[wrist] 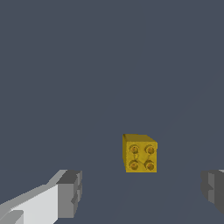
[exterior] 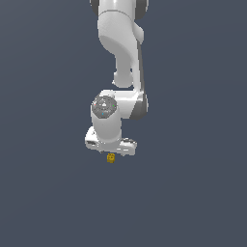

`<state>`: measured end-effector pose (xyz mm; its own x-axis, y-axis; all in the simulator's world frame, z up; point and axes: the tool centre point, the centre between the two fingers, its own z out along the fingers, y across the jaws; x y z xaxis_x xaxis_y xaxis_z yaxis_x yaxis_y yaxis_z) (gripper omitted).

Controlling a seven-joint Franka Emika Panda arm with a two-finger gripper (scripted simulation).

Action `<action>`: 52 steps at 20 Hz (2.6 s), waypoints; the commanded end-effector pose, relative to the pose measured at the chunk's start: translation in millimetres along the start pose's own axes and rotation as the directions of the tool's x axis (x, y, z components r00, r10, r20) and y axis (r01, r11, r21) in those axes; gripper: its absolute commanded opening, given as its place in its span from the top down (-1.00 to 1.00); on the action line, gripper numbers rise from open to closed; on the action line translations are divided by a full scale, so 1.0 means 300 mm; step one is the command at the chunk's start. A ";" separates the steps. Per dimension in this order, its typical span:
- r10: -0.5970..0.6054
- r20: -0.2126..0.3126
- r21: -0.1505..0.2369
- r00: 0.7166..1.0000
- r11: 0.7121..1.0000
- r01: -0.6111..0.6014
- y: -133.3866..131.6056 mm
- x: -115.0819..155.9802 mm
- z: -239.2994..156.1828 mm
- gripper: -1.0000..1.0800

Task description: Pick up the object and move it to a goal position.

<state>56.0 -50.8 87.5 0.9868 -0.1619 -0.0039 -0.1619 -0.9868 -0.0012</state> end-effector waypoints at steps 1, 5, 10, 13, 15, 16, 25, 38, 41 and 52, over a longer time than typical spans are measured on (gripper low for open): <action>0.015 -0.003 0.000 1.000 1.000 -0.015 0.019 0.018 0.026 -0.92; 0.027 -0.004 -0.001 1.000 1.000 -0.027 0.035 0.031 0.048 -0.92; 0.027 -0.003 -0.001 1.000 1.000 -0.027 0.036 0.029 0.054 -0.92; 0.027 -0.003 -0.001 1.000 1.000 -0.027 0.036 0.029 0.080 -0.92; 0.028 -0.003 -0.001 1.000 1.000 -0.028 0.036 0.029 0.110 -0.92; 0.028 -0.003 -0.001 1.000 1.000 -0.028 0.037 0.029 0.128 -0.92; 0.029 -0.004 -0.001 1.000 1.000 -0.029 0.037 0.032 0.219 -0.92; 0.029 -0.004 -0.001 1.000 1.000 -0.029 0.036 0.032 0.217 1.00; 0.029 -0.004 -0.001 1.000 1.000 -0.029 0.020 0.028 0.204 1.00; 0.029 -0.004 -0.001 1.000 1.000 -0.029 -0.220 -0.026 0.012 1.00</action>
<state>59.6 1.0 72.5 0.9815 -0.1912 -0.0013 -0.1912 -0.9815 0.0005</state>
